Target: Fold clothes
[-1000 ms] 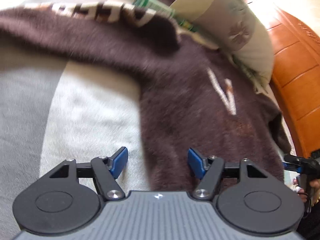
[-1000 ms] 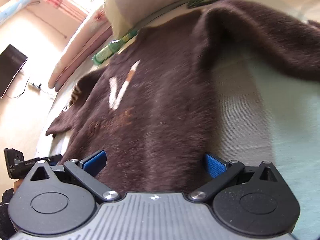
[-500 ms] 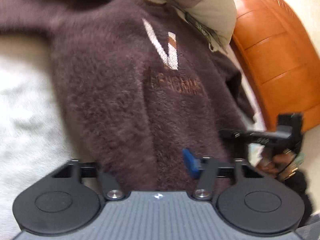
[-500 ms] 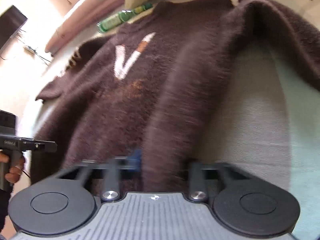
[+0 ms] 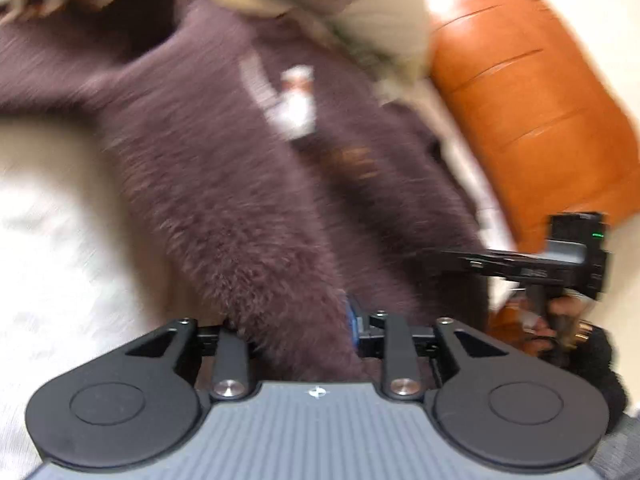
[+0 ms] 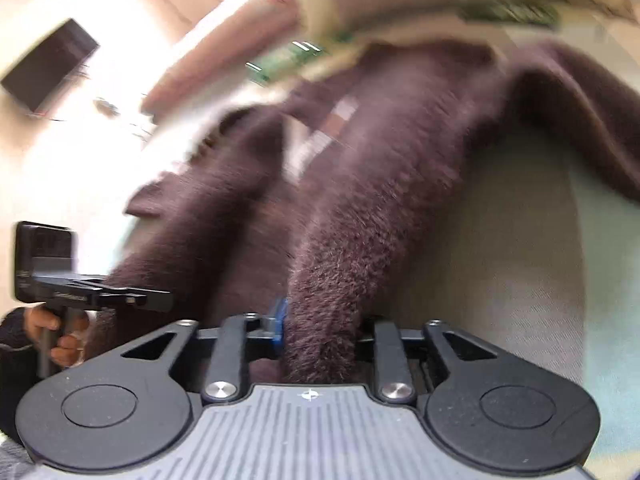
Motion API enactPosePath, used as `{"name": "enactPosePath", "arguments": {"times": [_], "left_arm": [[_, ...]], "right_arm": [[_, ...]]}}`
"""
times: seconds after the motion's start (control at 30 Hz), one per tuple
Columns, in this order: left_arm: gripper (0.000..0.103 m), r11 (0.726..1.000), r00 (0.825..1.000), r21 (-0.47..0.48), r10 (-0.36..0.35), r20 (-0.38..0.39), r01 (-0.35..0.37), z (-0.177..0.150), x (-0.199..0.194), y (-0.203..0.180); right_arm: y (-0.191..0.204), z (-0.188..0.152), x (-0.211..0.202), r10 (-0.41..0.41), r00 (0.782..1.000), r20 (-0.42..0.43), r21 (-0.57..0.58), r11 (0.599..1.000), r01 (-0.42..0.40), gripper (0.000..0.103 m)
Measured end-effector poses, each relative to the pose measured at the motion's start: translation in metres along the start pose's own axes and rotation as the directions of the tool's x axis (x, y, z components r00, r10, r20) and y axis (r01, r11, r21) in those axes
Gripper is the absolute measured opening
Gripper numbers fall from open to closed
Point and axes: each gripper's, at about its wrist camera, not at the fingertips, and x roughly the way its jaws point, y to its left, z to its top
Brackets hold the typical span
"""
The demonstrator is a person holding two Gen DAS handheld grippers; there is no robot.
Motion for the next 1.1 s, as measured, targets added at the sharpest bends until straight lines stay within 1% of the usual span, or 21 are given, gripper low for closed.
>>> {"name": "enactPosePath", "arguments": {"times": [0.03, 0.1, 0.13, 0.17, 0.2, 0.23, 0.27, 0.3, 0.43, 0.53, 0.57, 0.63, 0.67, 0.7, 0.77, 0.83, 0.87, 0.93, 1.0, 1.03, 1.1], "left_arm": [[0.032, 1.0, 1.0, 0.0, 0.029, -0.007, -0.029, -0.003, -0.002, 0.002], [0.044, 0.996, 0.996, 0.0, 0.086, -0.022, -0.086, -0.01, -0.005, 0.006], [0.047, 0.993, 0.993, 0.0, 0.115, -0.028, -0.115, -0.013, -0.007, 0.009], [0.052, 0.99, 0.99, -0.007, 0.139, -0.012, -0.139, -0.016, -0.018, 0.013], [0.054, 0.985, 0.985, -0.02, 0.17, 0.0, -0.17, -0.017, -0.031, 0.018], [0.055, 0.978, 0.978, -0.034, 0.207, 0.014, -0.206, -0.015, -0.042, 0.02], [0.055, 0.977, 0.977, -0.036, 0.212, 0.038, -0.21, -0.011, -0.048, 0.021], [0.056, 0.976, 0.974, -0.038, 0.216, 0.061, -0.214, -0.007, -0.054, 0.022], [0.059, 0.972, 0.96, -0.048, 0.234, 0.154, -0.229, 0.009, -0.079, 0.025], [0.064, 0.97, 0.944, -0.056, 0.245, 0.221, -0.238, 0.021, -0.096, 0.028], [0.064, 0.975, 0.949, -0.036, 0.221, 0.225, -0.218, 0.031, -0.086, 0.024], [0.065, 0.984, 0.957, 0.004, 0.172, 0.232, -0.178, 0.051, -0.067, 0.017], [0.065, 0.986, 0.96, 0.008, 0.162, 0.231, -0.168, 0.062, -0.056, 0.016], [0.065, 0.987, 0.961, 0.003, 0.157, 0.226, -0.162, 0.074, -0.045, 0.017], [0.065, 0.989, 0.969, -0.028, 0.15, 0.199, -0.147, 0.097, -0.016, 0.022], [0.065, 0.991, 0.982, -0.079, 0.12, 0.145, -0.11, 0.115, 0.006, 0.032], [0.066, 0.991, 0.988, -0.095, 0.104, 0.116, -0.093, 0.12, 0.015, 0.035], [0.067, 0.989, 0.993, -0.112, 0.105, 0.057, -0.098, 0.129, 0.033, 0.043], [0.067, 0.982, 0.987, -0.117, 0.155, 0.046, -0.149, 0.132, 0.041, 0.051], [0.068, 0.978, 0.983, -0.119, 0.18, 0.041, -0.174, 0.134, 0.045, 0.055], [0.068, 0.974, 0.976, -0.103, 0.208, 0.058, -0.201, 0.136, 0.044, 0.061]], "right_arm": [[-0.004, -0.004, 0.002, -0.044, 0.999, -0.02, 0.007, 0.999, 0.044, 0.038], [-0.011, -0.013, 0.0, -0.125, 0.991, -0.045, -0.002, 0.992, 0.126, 0.04], [-0.012, -0.019, -0.004, -0.142, 0.989, -0.045, -0.007, 0.99, 0.142, 0.048], [-0.013, -0.024, -0.008, -0.158, 0.987, -0.044, -0.011, 0.987, 0.157, 0.055], [-0.015, -0.03, -0.016, -0.179, 0.983, -0.036, -0.01, 0.984, 0.179, 0.057], [-0.018, -0.035, -0.024, -0.202, 0.979, -0.027, -0.008, 0.979, 0.202, 0.061], [-0.019, -0.037, -0.031, -0.215, 0.977, -0.018, -0.004, 0.977, 0.215, 0.066], [-0.023, -0.039, -0.04, -0.224, 0.975, -0.008, 0.01, 0.975, 0.224, 0.068], [-0.029, -0.04, -0.068, -0.245, 0.968, 0.047, 0.044, 0.969, 0.243, 0.071], [-0.029, -0.023, -0.072, -0.219, 0.97, 0.104, 0.068, 0.975, 0.213, 0.071], [-0.029, -0.018, -0.072, -0.202, 0.971, 0.124, 0.071, 0.978, 0.194, 0.071], [-0.027, 0.006, -0.062, -0.174, 0.974, 0.146, 0.079, 0.983, 0.164, 0.071], [-0.025, 0.017, -0.056, -0.161, 0.975, 0.156, 0.083, 0.985, 0.149, 0.071], [-0.024, 0.029, -0.051, -0.147, 0.975, 0.167, 0.086, 0.987, 0.134, 0.072], [-0.022, 0.053, -0.04, -0.12, 0.975, 0.188, 0.092, 0.99, 0.104, 0.076], [-0.02, 0.077, -0.029, -0.093, 0.973, 0.209, 0.098, 0.992, 0.074, 0.078], [-0.021, 0.088, -0.019, -0.093, 0.975, 0.203, 0.106, 0.992, 0.072, 0.078], [-0.029, 0.104, 0.004, -0.114, 0.977, 0.181, 0.123, 0.988, 0.093, 0.078], [-0.04, 0.113, 0.023, -0.147, 0.977, 0.155, 0.142, 0.982, 0.126, 0.078], [-0.047, 0.116, 0.029, -0.183, 0.972, 0.149, 0.142, 0.976, 0.162, 0.077], [-0.062, 0.121, 0.039, -0.256, 0.957, 0.137, 0.139, 0.961, 0.238, 0.074]]}}
